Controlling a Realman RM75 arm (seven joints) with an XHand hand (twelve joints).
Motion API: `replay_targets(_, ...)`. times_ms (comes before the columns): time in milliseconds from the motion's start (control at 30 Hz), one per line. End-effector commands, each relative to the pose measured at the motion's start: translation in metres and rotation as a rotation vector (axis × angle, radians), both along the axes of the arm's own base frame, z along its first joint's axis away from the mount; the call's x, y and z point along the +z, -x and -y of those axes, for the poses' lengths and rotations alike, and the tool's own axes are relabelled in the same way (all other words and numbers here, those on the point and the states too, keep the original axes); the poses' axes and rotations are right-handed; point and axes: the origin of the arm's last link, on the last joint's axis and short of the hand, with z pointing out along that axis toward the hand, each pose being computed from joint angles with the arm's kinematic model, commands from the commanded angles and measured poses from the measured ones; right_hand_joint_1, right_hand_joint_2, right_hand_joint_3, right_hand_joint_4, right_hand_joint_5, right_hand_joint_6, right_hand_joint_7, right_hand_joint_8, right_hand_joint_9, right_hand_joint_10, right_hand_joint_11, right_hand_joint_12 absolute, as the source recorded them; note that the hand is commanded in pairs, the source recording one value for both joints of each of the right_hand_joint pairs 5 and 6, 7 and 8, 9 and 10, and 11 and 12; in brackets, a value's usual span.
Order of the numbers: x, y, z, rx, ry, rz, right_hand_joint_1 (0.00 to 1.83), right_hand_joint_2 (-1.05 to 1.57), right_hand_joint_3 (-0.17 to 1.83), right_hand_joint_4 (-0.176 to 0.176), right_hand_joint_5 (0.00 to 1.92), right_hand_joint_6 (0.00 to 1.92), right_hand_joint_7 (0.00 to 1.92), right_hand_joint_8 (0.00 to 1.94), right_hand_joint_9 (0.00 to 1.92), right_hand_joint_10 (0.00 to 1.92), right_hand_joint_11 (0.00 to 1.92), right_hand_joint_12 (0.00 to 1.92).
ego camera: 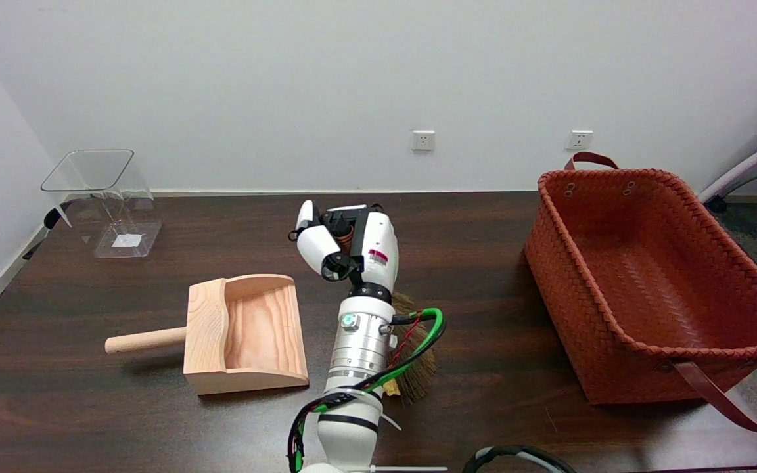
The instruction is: Use the broom to sweep the yellow paper into the dustpan.
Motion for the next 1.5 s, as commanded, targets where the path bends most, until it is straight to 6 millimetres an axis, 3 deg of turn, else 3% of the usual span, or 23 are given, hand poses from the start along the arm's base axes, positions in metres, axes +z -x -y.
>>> replay_targets(33,-0.006,0.003,0.029,0.024,-0.099,0.086,1.01,1.57,0.76,0.000,1.92,1.92,1.92,1.92,1.92,1.92,1.92,1.92)
replay_targets(433,-0.019,-0.022,0.035,0.095,-0.118,0.256,1.01,1.57,0.71,0.000,1.92,1.92,1.92,1.92,1.92,1.92,1.92,1.92)
replay_targets(800,-0.029,-0.013,0.025,0.117,-0.155,0.437,0.94,1.57,0.65,0.000,1.92,1.92,1.92,1.92,1.92,1.92,1.92,1.92)
replay_targets(1000,-0.037,0.004,0.030,0.096,-0.210,0.655,0.87,1.57,0.58,0.000,1.92,1.92,1.92,1.92,1.92,1.92,1.92,1.92)
replay_targets(1500,-0.034,0.006,0.047,0.197,-0.251,0.796,0.71,1.57,0.40,0.000,1.92,1.92,1.92,1.92,1.92,1.92,1.92,1.92)
